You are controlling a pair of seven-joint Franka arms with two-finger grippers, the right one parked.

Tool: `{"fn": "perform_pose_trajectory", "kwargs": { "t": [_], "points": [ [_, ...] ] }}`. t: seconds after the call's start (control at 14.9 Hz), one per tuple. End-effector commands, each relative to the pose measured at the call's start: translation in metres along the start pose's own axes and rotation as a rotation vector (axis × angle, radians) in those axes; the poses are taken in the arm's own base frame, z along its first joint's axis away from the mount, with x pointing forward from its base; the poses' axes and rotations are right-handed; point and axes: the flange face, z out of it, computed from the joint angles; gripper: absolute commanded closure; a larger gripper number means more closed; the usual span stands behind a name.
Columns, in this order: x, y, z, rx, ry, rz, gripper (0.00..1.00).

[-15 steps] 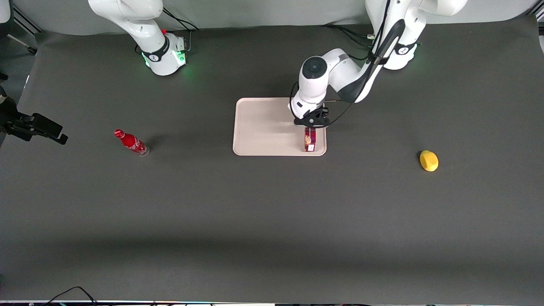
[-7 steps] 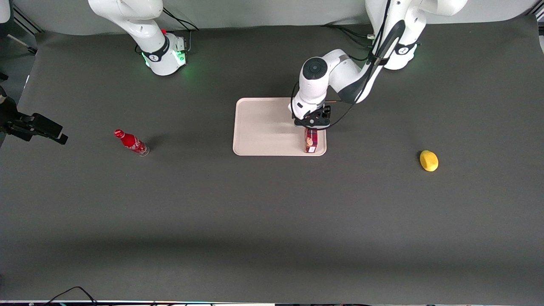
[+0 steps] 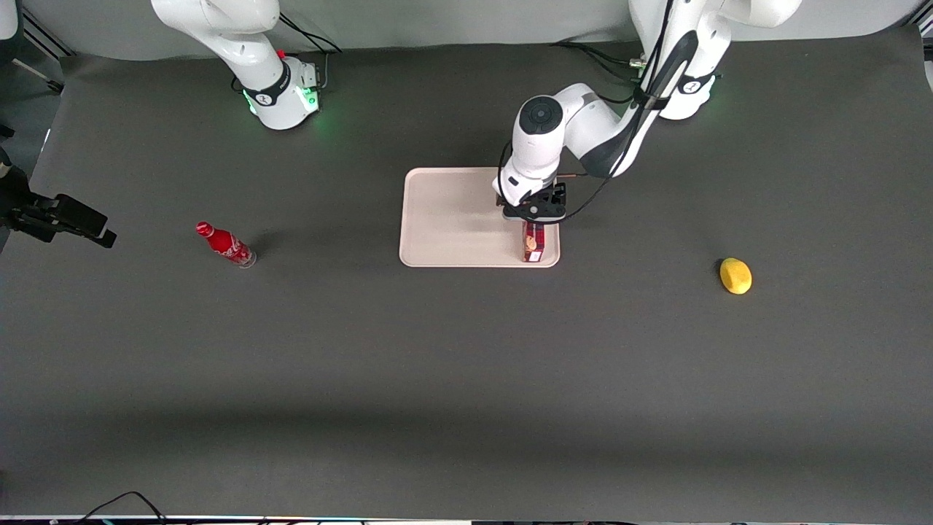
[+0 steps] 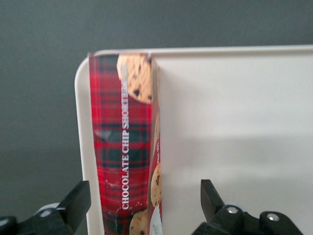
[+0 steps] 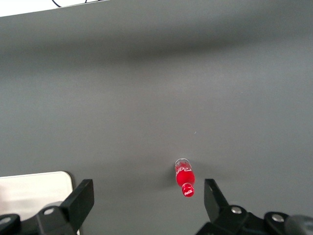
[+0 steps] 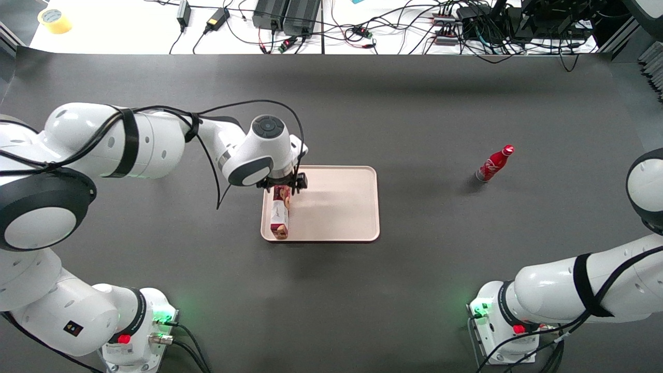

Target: Place red cookie box on tray

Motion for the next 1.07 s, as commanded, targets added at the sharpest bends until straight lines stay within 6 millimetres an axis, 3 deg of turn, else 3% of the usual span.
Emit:
{"fn": "perform_pose_trajectory", "kwargs": {
  "t": [0.0, 0.13, 0.34, 0.6, 0.74, 0.87, 1.01],
  "points": [
    [0.028, 0.004, -0.064, 0.054, 0.034, 0.035, 0.00],
    [0.053, -0.005, -0.110, 0.110, 0.011, 0.067, 0.00],
    [0.081, -0.040, -0.173, 0.130, -0.018, 0.101, 0.00],
    [0.110, -0.134, -0.233, 0.098, -0.066, 0.152, 0.00],
    [0.126, -0.194, -0.256, 0.087, -0.067, 0.159, 0.00],
    [0.147, -0.260, -0.273, 0.069, -0.045, 0.132, 0.00],
    [0.162, -0.304, -0.282, 0.064, -0.032, 0.089, 0.00]
  ]
}}
